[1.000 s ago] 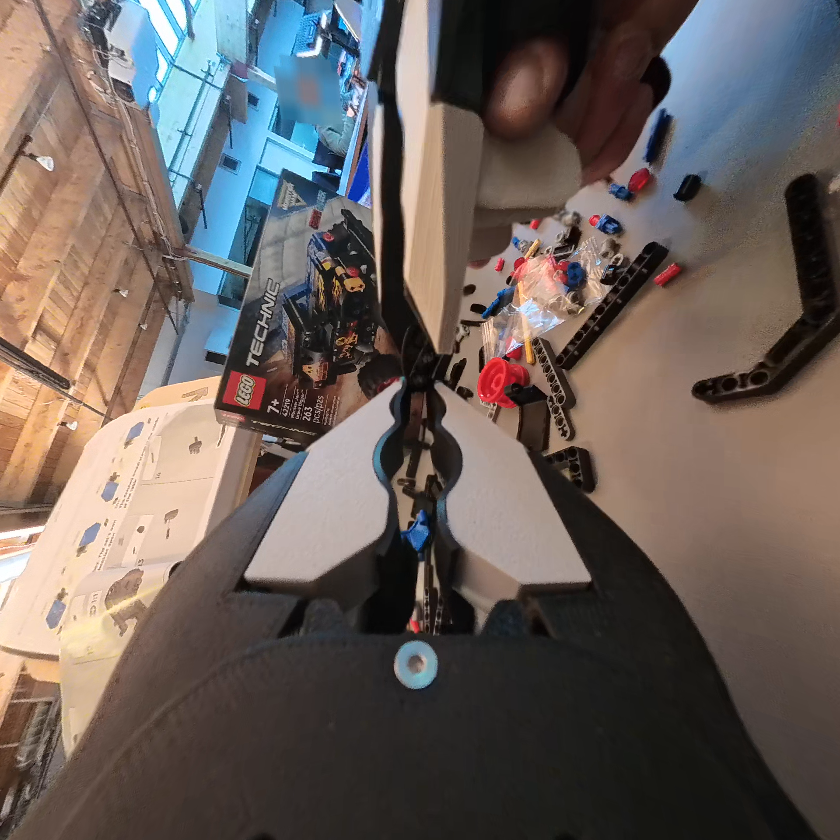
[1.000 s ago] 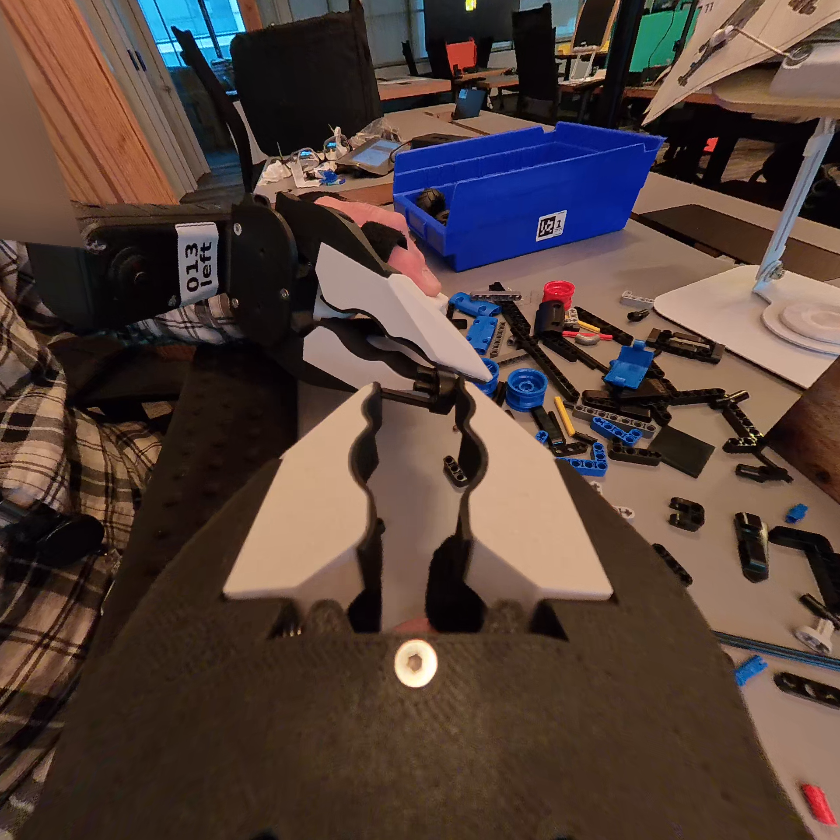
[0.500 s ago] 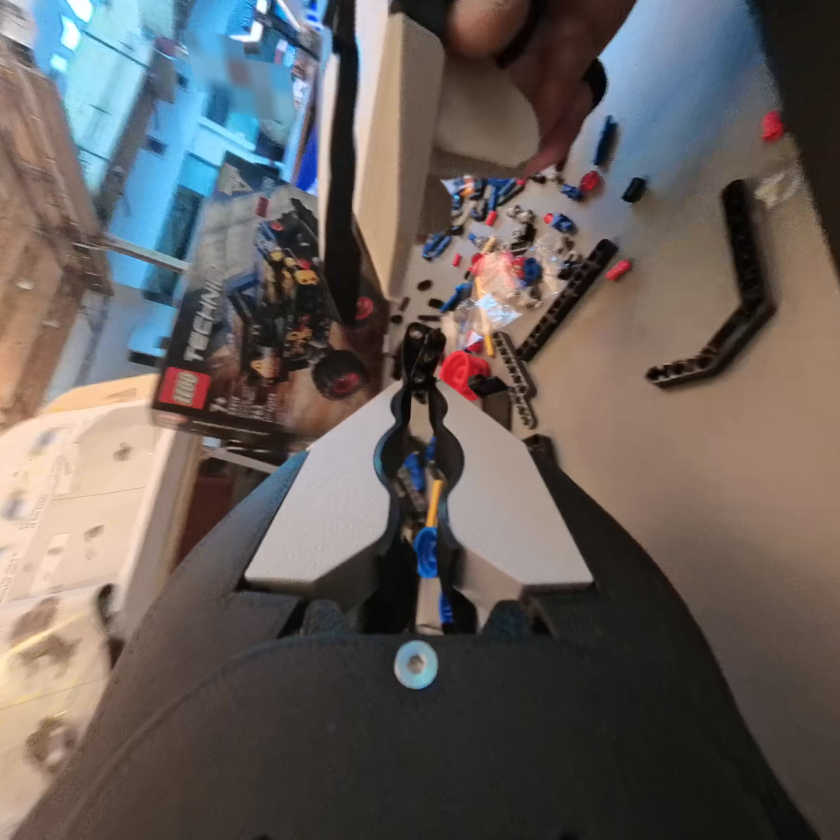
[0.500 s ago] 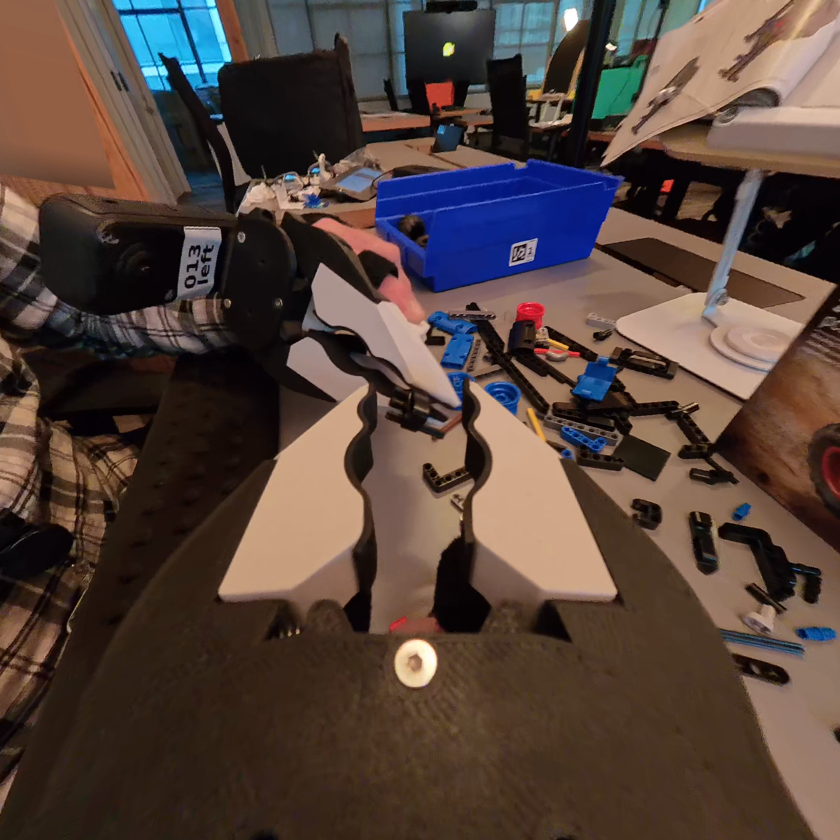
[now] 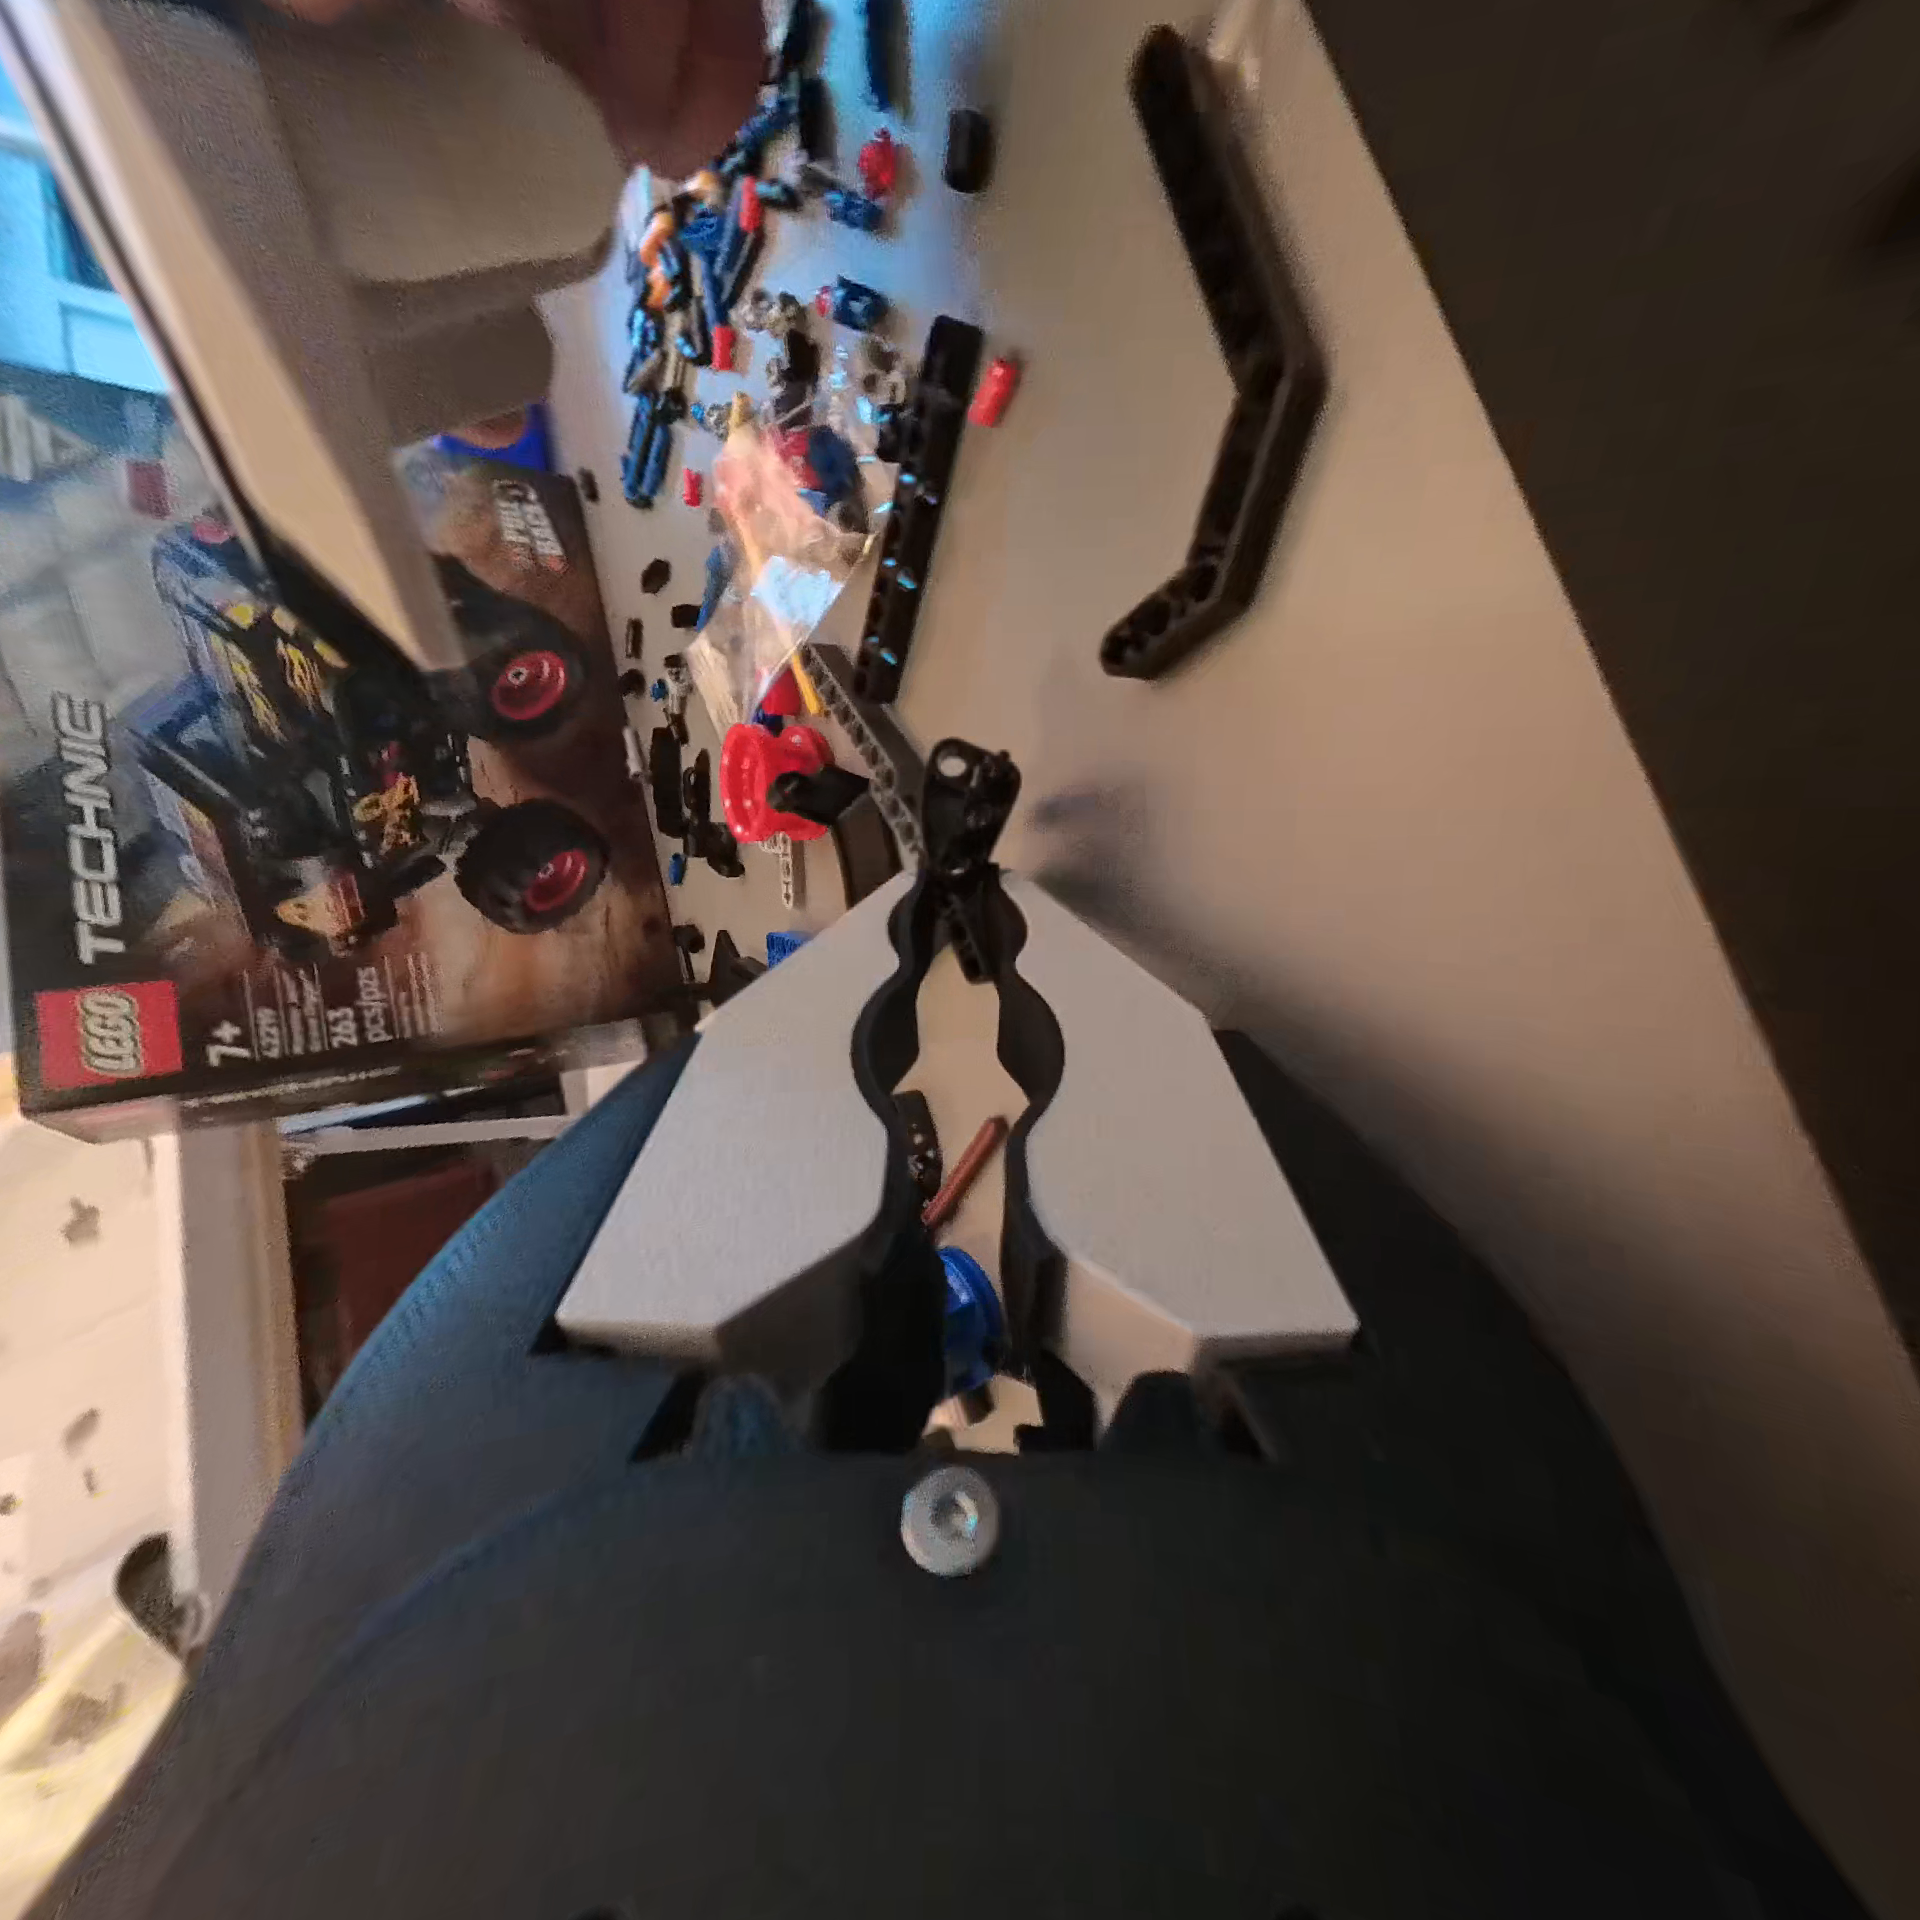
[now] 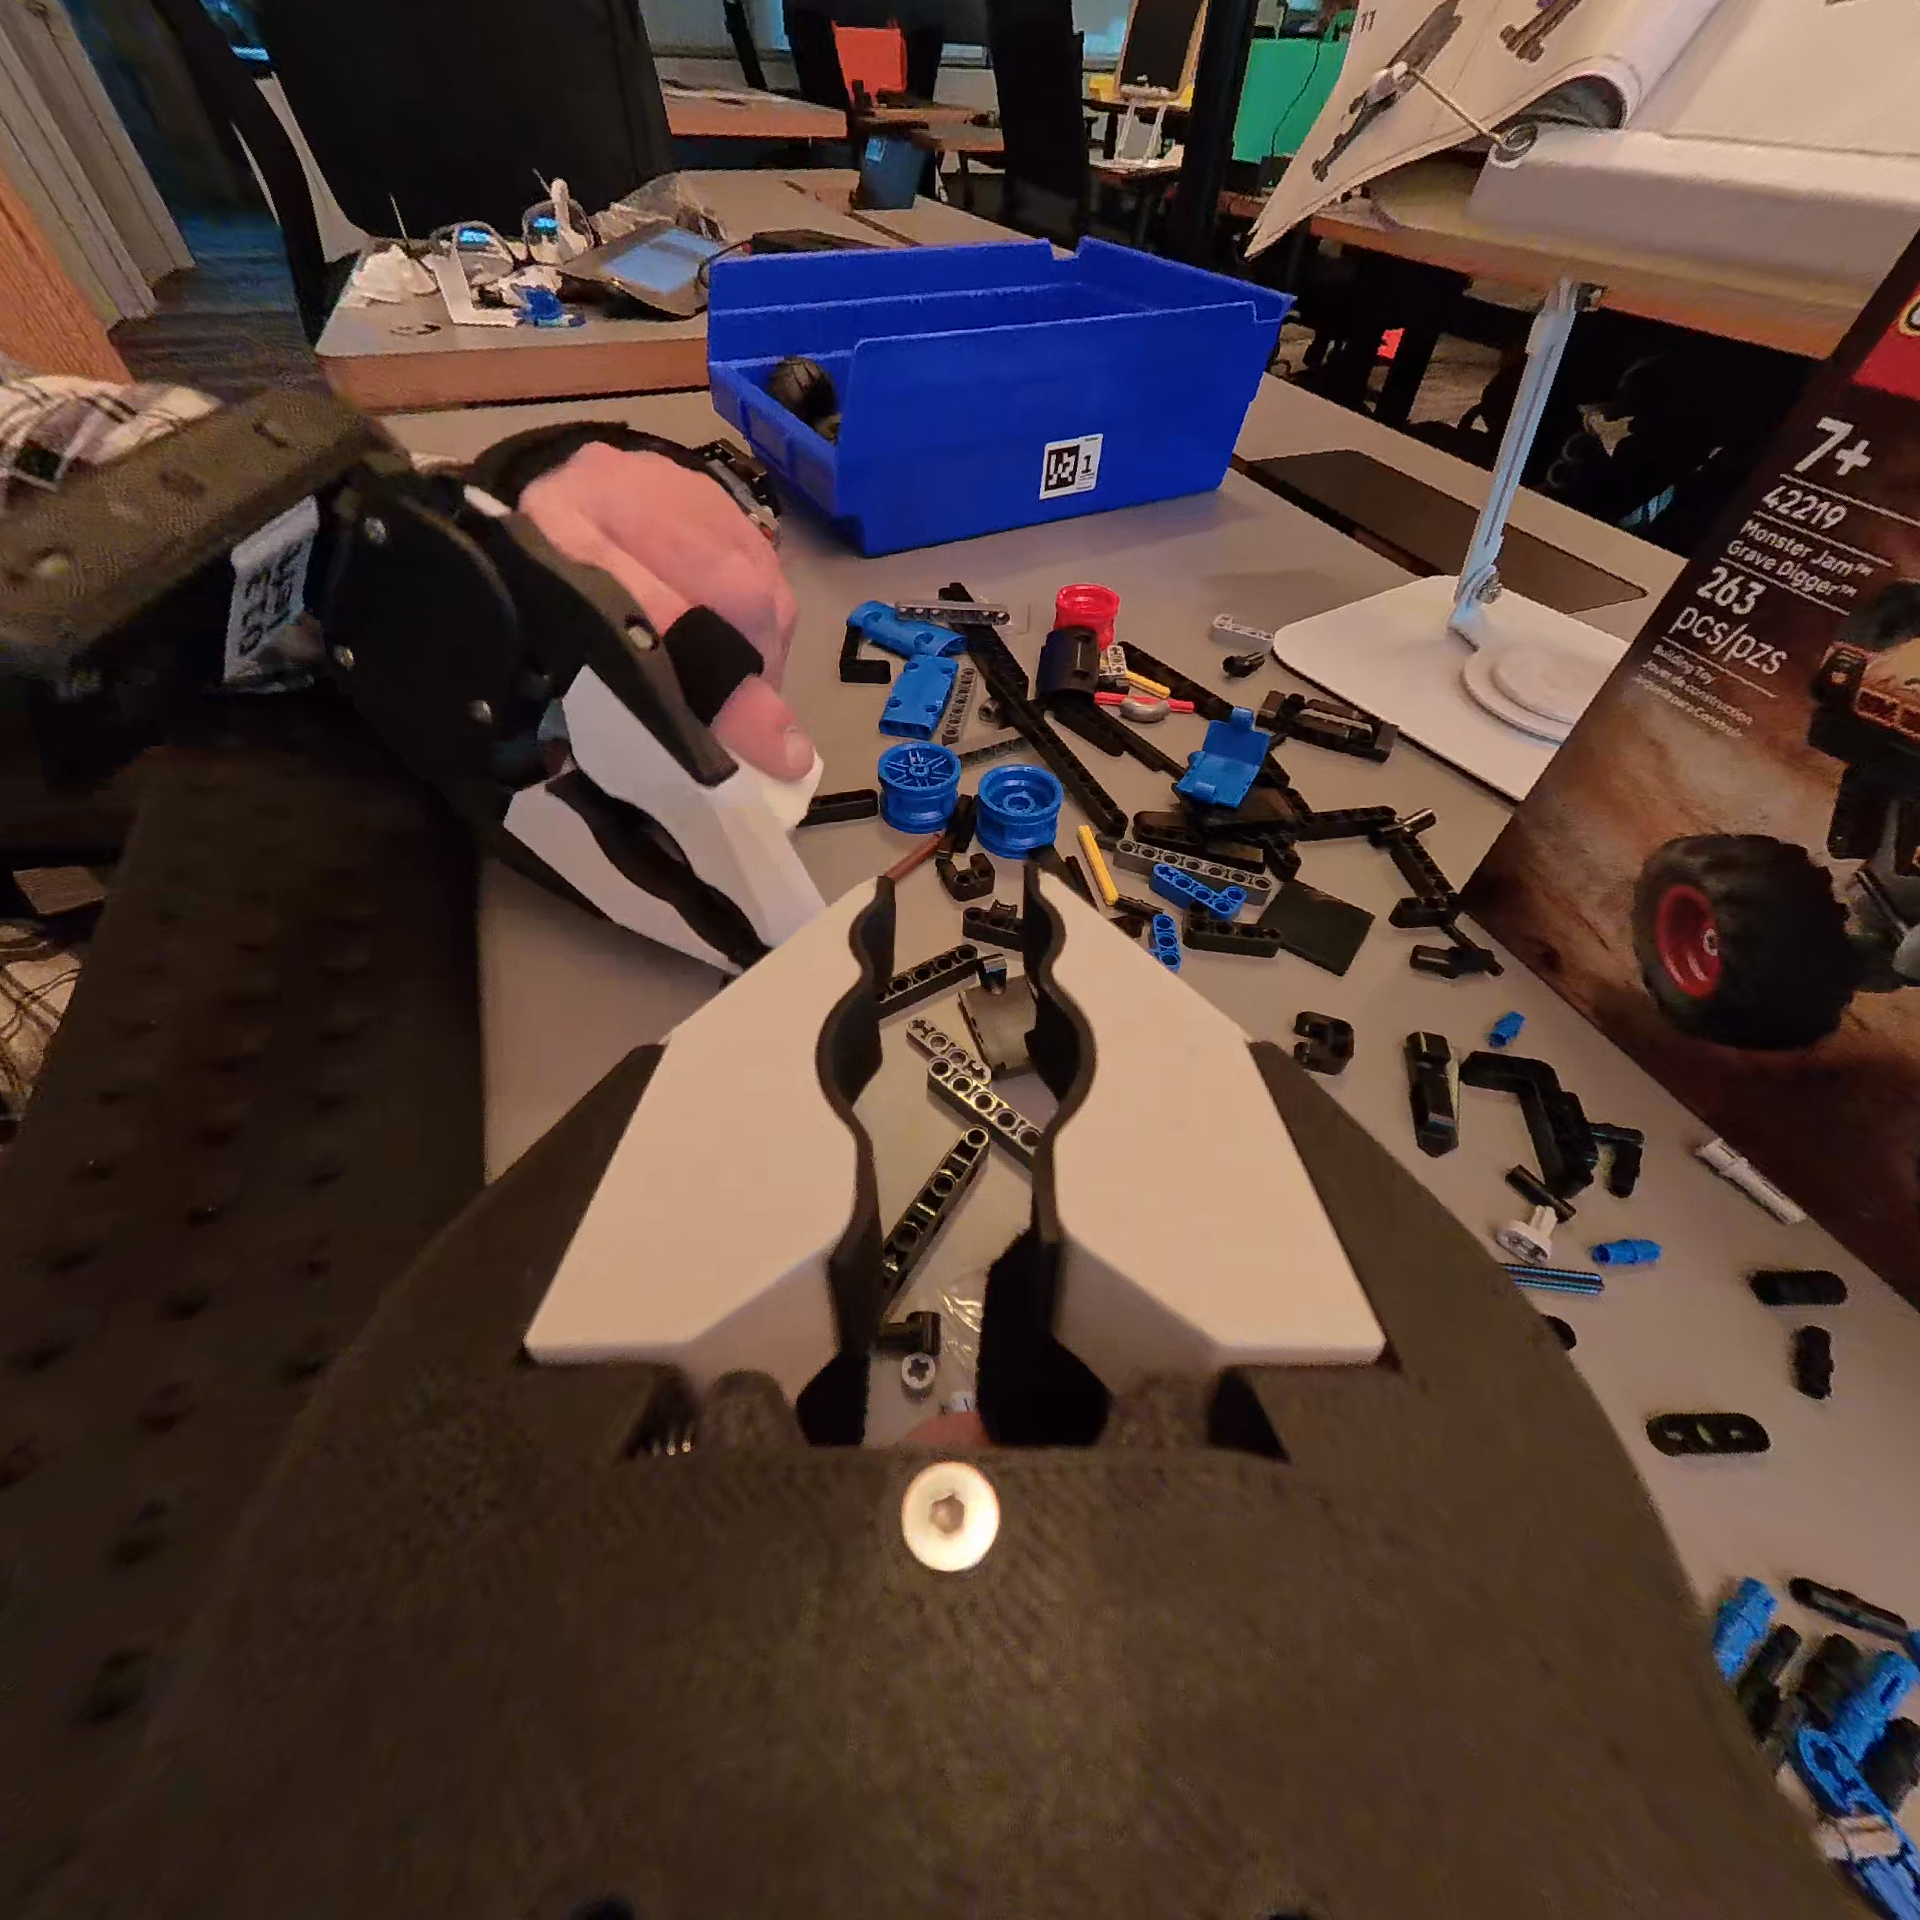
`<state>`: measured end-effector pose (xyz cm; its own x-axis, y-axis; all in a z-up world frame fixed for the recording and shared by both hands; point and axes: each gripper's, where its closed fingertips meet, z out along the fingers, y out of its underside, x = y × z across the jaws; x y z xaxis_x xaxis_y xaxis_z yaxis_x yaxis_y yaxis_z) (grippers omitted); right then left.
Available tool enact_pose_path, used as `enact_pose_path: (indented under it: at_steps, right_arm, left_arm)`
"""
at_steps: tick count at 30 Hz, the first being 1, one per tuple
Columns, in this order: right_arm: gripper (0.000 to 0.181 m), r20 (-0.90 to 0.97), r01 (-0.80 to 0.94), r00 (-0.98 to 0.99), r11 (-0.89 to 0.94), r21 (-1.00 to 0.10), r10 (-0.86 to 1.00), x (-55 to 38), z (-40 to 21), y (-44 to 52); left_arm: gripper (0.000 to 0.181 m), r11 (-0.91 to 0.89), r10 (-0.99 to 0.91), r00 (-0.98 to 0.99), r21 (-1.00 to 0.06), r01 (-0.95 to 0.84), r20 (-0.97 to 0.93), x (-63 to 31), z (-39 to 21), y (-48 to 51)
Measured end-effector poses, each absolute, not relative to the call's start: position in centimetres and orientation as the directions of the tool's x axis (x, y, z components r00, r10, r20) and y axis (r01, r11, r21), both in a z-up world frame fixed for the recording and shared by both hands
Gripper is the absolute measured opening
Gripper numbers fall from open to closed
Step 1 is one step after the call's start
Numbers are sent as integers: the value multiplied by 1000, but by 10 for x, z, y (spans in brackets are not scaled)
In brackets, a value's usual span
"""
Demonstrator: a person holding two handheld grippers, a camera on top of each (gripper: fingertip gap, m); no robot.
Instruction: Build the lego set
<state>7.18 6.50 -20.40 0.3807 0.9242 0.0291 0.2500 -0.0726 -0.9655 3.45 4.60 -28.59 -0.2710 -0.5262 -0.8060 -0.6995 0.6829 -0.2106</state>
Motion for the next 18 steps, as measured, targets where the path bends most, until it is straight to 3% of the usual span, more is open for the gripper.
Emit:
enact_pose_path:
  at_steps: [5,9,18]
  right_arm:
    - [21,46,256,384,-59,-965,922,73,-204,65]
    - [21,48,255,384,-56,-965,922,74,-204,65]
    - [26,93,247,421,-15,-969,902,76,-196,72]
  left_arm:
    - [7,728,-432,-295,-137,-672,-852,37,-289,44]
    - [27,725,-461,-257,-194,-661,-849,36,-280,41]
    - [30,605,-491,-45,-303,-736,-870,1,-231,87]
